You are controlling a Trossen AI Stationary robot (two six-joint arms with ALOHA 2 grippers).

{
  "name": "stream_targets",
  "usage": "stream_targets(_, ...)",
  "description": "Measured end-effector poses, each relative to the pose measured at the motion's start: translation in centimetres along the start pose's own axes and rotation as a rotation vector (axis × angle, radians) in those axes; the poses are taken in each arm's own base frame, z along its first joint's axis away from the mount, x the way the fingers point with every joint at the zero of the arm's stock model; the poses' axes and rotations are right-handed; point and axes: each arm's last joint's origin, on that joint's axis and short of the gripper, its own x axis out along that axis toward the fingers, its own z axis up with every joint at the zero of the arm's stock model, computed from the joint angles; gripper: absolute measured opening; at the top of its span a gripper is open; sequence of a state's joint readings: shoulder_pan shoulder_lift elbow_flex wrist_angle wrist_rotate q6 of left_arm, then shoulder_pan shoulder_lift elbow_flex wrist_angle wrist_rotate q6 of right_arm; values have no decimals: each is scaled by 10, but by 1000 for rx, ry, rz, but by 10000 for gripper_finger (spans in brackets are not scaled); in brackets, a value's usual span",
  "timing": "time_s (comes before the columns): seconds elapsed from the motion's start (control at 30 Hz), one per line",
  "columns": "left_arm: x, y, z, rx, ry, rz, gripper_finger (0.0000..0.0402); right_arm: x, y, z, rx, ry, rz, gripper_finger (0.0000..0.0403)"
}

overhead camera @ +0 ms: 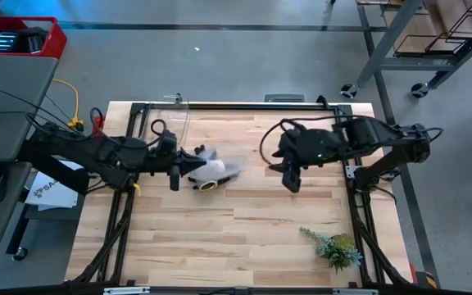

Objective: Roll bandage
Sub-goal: Put the white-brown bandage into the transparent zip bag

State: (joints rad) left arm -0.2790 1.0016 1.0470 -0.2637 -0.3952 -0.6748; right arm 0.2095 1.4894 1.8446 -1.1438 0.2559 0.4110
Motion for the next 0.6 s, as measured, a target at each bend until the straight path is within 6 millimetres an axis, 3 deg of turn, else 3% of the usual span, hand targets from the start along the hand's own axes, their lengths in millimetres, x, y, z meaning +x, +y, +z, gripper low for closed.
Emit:
stream_targets(0.33, -1, -1, 0, -99, 39, -50, 0, 19, 7, 13, -136, -70, 34, 193)
stream_targets(0.6, -1, -3, 1, -119, 48, -91, 0, 22, -11, 21, -103, -96, -22, 193)
